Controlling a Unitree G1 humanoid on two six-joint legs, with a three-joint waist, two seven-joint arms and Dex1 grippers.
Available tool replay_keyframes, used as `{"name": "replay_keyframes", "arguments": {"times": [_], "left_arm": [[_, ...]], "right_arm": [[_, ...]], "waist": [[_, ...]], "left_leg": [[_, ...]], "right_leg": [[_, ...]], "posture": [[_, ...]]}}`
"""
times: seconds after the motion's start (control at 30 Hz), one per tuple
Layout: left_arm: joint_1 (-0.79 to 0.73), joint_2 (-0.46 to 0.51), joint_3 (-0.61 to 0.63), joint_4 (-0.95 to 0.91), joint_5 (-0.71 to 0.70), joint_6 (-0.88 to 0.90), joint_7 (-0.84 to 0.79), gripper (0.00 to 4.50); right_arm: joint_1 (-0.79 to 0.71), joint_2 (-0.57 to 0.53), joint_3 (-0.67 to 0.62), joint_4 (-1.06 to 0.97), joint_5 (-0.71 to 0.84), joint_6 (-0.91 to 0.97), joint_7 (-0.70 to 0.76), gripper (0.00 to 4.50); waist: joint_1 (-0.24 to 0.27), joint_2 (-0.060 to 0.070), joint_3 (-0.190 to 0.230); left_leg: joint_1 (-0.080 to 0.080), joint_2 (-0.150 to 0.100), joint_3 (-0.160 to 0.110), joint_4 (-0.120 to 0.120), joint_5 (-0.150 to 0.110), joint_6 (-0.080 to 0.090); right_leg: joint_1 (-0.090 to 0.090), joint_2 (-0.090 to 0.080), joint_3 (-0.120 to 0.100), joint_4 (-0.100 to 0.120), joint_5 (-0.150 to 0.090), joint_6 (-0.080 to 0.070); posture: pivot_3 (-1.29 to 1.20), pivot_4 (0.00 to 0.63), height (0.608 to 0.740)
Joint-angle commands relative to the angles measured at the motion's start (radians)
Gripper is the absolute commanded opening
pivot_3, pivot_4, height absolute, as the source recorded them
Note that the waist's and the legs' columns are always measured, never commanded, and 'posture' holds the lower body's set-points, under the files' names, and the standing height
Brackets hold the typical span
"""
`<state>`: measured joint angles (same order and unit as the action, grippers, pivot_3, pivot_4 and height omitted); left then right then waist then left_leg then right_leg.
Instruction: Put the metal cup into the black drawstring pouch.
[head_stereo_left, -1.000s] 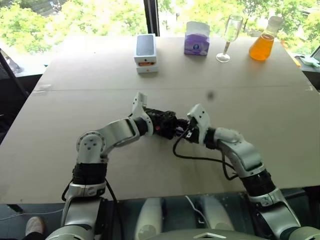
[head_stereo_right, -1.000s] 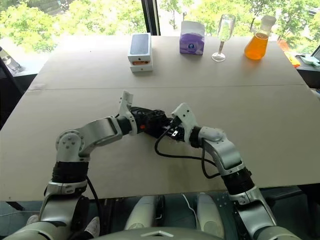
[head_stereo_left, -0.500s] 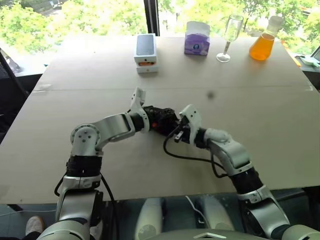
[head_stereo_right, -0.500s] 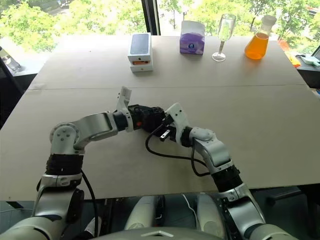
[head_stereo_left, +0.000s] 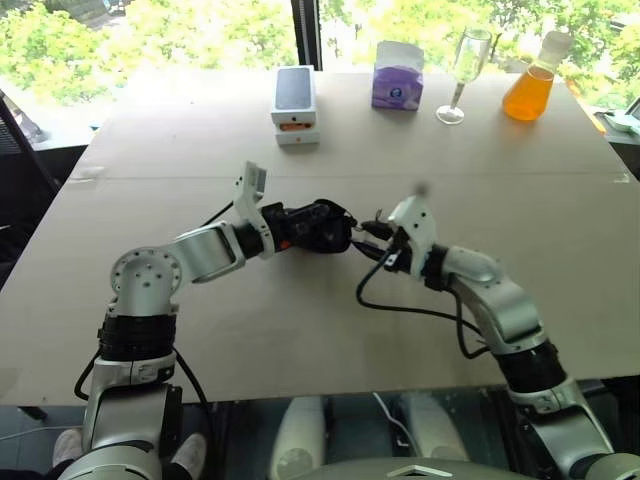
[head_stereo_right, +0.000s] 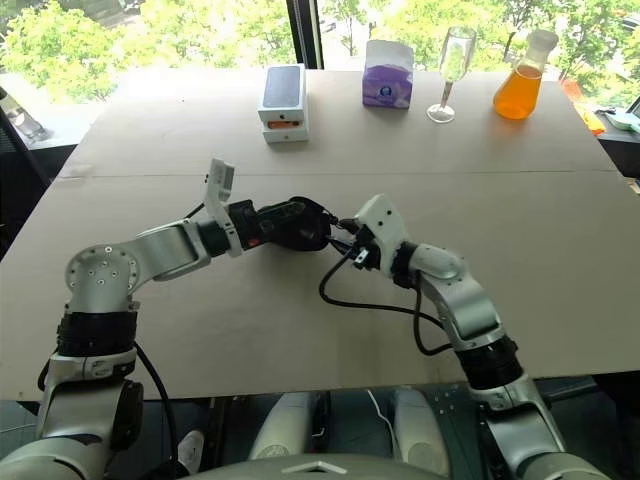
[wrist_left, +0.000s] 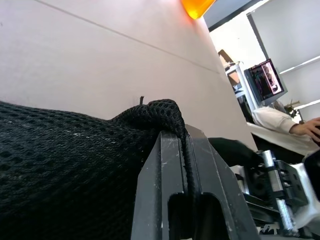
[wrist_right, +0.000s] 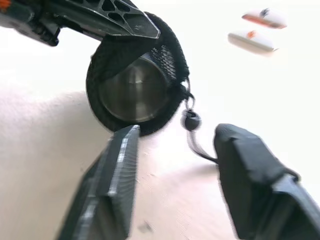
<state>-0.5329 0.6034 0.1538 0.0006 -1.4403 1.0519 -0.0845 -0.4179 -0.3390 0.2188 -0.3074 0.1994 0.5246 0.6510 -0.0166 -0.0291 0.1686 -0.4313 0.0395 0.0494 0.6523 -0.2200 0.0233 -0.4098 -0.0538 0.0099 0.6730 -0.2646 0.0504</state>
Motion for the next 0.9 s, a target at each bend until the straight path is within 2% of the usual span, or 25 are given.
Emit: {"name": "replay_keyframes", "arguments": {"times": [0.03,0.07,0.17,0.33,0.47,0.57,0.8,0.9], "left_arm": [[-0.004,0.015,0.045,-0.031,0.029,-0.001,-0.092,0.0],[-0.002,0.018,0.05,-0.035,0.035,0.003,-0.102,0.0],[0.003,0.035,0.068,-0.059,0.029,0.033,-0.144,0.0],[0.018,0.049,0.091,-0.111,0.012,0.066,-0.161,0.0],[0.053,0.045,0.113,-0.168,-0.011,0.077,-0.133,0.0],[0.088,0.052,0.134,-0.202,-0.026,0.075,-0.11,0.0],[0.13,0.064,0.172,-0.236,-0.042,0.056,-0.075,0.0],[0.16,0.048,0.18,-0.271,-0.05,0.04,-0.055,0.0]], "right_arm": [[-0.017,-0.055,0.033,-0.082,-0.049,-0.003,0.01,2.81],[-0.018,-0.057,0.044,-0.061,-0.072,-0.013,-0.006,3.12],[-0.049,-0.038,0.09,0.067,-0.19,-0.1,-0.092,4.45],[-0.116,0.029,0.175,0.299,-0.296,-0.264,-0.131,4.45],[-0.2,0.167,0.176,0.542,-0.34,-0.414,-0.247,4.45],[-0.239,0.238,0.139,0.66,-0.345,-0.495,-0.322,3.65],[-0.241,0.265,0.049,0.672,-0.311,-0.564,-0.369,0.13],[-0.231,0.244,0.01,0.629,-0.306,-0.56,-0.373,0.02]], "waist": [[0.0,0.0,0.0],[0.001,0.0,0.0],[0.0,0.0,0.0],[0.001,0.0,0.0],[-0.003,-0.001,0.0],[-0.003,-0.001,0.0],[0.003,-0.001,0.0],[0.002,-0.001,0.0]], "left_leg": [[0.0,0.0,0.0,0.0,0.0,0.0],[0.0,0.0,0.0,0.0,0.0,0.0],[0.0,0.0,0.0,0.0,0.0,0.0],[-0.001,0.0,0.0,0.0,0.0,0.0],[-0.001,0.0,0.0,0.0,0.0,0.0],[-0.001,0.001,0.0,0.0,0.0,0.0],[-0.001,0.001,0.0,0.0,0.0,0.0],[-0.001,0.002,0.0,0.0,0.0,0.0]], "right_leg": [[0.0,0.001,0.0,0.0,0.0,0.0],[0.0,0.001,0.0,0.0,0.0,0.0],[0.0,0.0,0.0,0.0,0.0,0.0],[0.0,0.0,0.001,-0.001,0.0,0.0],[-0.001,0.0,0.001,0.0,0.0,0.0],[-0.001,0.0,0.001,0.0,0.0,0.0],[-0.001,-0.003,0.0,0.0,0.0,0.0],[-0.001,-0.003,0.0,0.0,0.0,0.0]], "posture": [[0.0,0.15,0.74],[0.0,0.15,0.74],[0.0,0.15,0.74],[0.0,0.15,0.74],[0.0,0.15,0.74],[0.0,0.15,0.74],[0.0,0.15,0.74],[0.0,0.15,0.74]]}}
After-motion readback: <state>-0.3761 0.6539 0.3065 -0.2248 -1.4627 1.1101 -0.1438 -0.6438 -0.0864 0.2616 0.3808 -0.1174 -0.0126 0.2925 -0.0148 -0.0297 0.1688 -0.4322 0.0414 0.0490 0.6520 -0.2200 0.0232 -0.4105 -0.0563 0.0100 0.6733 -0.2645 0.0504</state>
